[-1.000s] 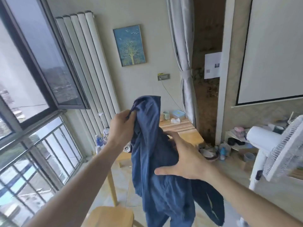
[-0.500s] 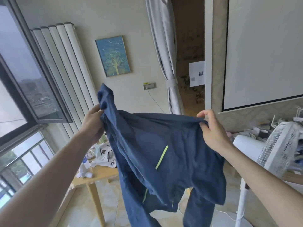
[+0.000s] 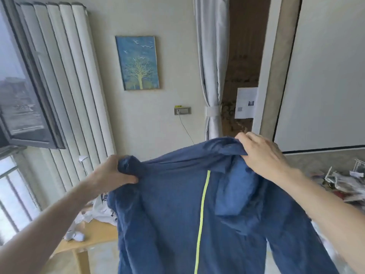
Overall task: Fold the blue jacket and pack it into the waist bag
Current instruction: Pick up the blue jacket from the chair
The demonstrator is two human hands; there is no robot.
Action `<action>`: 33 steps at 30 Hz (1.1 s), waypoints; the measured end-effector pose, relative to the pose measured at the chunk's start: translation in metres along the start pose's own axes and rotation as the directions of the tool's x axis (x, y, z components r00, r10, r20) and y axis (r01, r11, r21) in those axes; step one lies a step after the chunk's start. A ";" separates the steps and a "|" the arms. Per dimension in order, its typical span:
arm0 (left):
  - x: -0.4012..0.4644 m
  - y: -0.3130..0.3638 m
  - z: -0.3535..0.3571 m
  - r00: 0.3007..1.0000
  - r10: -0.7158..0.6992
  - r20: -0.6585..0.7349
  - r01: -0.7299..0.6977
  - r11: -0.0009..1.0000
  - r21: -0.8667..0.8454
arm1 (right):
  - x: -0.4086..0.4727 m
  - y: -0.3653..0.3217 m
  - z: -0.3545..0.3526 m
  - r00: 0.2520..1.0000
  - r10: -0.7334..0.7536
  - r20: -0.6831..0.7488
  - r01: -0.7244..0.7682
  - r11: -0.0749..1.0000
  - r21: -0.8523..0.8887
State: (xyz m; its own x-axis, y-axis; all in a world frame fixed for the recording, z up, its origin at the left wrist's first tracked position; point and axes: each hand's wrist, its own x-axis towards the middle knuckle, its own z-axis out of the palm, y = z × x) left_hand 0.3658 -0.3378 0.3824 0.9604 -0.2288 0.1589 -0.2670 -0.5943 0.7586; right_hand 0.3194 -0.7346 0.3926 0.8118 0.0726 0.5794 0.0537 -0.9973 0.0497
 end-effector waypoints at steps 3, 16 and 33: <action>0.051 -0.046 0.007 0.998 0.063 -0.032 -0.060 0.995 0.080 | 0.044 0.000 0.040 0.994 0.109 0.011 -0.108 0.989 -0.097; 0.232 -0.178 0.057 0.997 -0.078 -0.013 0.079 0.966 0.248 | 0.205 0.036 0.173 0.811 0.583 0.050 -0.585 0.810 0.044; 0.467 -0.404 0.146 0.453 -0.891 -0.027 0.715 0.381 -0.586 | 0.457 0.074 0.616 0.297 0.104 0.949 -0.949 -0.075 0.305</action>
State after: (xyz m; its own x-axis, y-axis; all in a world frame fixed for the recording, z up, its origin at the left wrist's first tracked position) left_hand 0.9105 -0.3170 0.0575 0.6751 0.4468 -0.5870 0.6315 0.0612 0.7729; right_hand 1.0528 -0.7806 0.1604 0.7986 -0.0907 -0.5950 -0.5973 0.0032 -0.8020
